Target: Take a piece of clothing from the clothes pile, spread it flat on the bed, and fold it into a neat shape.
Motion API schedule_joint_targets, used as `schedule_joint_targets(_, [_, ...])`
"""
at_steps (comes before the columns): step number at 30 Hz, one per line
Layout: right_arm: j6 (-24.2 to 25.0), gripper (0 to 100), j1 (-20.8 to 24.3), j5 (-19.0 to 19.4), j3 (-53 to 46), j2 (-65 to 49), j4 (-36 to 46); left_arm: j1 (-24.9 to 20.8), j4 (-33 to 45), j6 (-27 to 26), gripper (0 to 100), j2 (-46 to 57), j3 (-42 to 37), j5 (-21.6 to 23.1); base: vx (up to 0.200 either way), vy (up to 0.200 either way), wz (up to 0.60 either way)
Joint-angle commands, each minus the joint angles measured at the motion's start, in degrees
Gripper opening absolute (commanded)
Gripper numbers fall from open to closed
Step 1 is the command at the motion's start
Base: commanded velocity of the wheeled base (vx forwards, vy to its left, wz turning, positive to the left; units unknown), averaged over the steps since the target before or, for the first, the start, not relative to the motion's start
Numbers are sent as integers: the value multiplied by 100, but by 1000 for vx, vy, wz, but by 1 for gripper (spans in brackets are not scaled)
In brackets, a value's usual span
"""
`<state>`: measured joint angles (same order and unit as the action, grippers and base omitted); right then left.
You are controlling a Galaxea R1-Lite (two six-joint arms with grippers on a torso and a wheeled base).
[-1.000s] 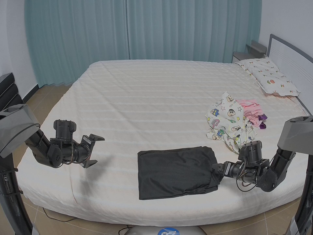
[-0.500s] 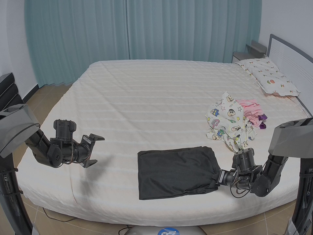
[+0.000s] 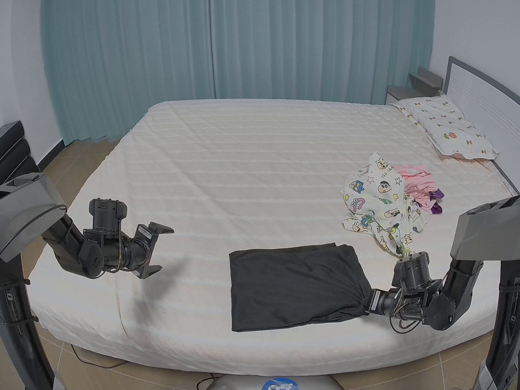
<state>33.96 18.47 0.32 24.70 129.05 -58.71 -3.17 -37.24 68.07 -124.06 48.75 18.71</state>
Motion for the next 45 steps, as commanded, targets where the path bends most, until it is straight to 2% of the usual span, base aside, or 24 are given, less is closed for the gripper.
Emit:
schedule_joint_targets(1, [5,100,-28,30,-18,-108,-237,1,-2,4,100,-4,-6,1,0,0,0])
schedule_joint_targets(4, [49,100,-291,197,158,-389,-694,1,-2,4,100,-4,3,-8,0,0,0])
schedule_joint_targets(7, [58,100,-353,337,642,-354,-598,1,-2,4,100,-4,3,-8,0,0,0])
schedule_joint_targets(19, [58,100,-212,373,3753,1439,870,-26,-2,-4,100,-4,-23,-61,0,0,0])
schedule_joint_targets(29, [75,100,-291,434,3973,1615,958,-26,-2,4,100,-4,-23,-61,0,0,0])
schedule_joint_targets(34, [427,100,-326,557,4122,1597,975,-26,-2,13,100,-4,-23,-52,0,0,0])
schedule_joint_targets(45, [462,100,-458,575,4219,1659,958,-26,-11,4,100,-4,-32,-61,0,0,0])
